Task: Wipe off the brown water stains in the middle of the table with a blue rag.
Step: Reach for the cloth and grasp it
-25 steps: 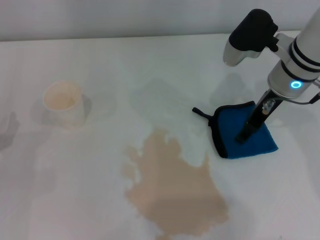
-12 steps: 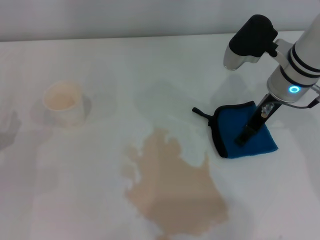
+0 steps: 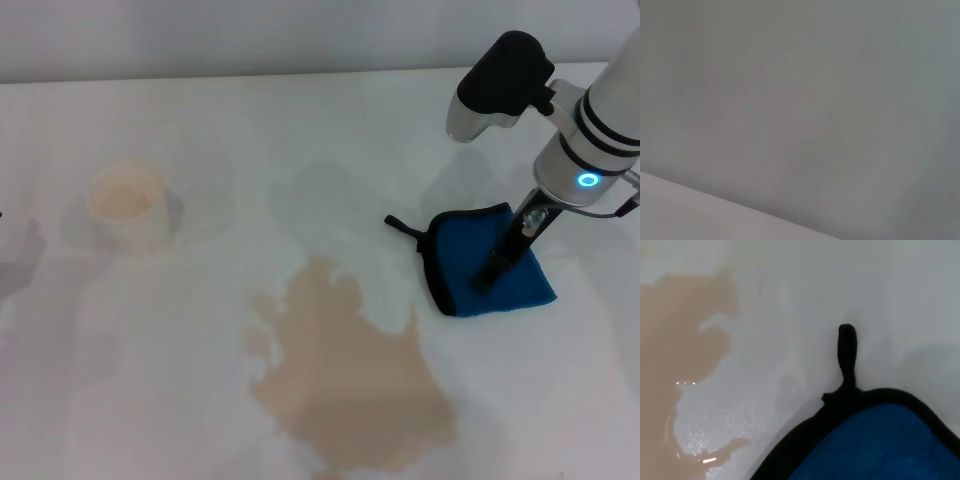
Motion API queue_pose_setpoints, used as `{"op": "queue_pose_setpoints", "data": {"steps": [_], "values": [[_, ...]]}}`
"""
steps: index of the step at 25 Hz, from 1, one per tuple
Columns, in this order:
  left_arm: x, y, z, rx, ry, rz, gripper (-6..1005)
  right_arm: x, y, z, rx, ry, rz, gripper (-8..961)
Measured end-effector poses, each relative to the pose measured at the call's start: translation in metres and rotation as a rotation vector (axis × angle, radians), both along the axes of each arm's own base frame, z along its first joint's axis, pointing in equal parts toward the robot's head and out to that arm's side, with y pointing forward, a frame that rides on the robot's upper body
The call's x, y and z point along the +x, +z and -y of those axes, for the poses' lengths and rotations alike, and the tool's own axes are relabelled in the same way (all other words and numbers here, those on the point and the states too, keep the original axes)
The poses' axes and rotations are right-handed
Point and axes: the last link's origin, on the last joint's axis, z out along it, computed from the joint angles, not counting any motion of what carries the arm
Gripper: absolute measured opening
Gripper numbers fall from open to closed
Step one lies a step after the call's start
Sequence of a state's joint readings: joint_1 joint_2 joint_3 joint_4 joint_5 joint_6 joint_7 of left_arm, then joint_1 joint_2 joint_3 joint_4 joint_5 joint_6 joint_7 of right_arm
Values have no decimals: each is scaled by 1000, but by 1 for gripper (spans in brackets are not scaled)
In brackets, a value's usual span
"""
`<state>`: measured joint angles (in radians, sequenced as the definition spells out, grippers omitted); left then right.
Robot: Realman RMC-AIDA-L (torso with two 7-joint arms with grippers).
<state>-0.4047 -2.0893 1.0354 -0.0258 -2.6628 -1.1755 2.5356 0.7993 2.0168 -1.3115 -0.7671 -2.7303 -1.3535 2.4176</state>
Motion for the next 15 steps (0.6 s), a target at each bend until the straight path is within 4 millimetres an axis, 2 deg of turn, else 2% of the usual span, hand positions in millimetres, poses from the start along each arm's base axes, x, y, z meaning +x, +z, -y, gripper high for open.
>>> {"op": "queue_pose_setpoints", "data": {"steps": [15], "values": [[1,-1,1,-5,1,41,892,-1,0,4,-32,-19,6,778]]}}
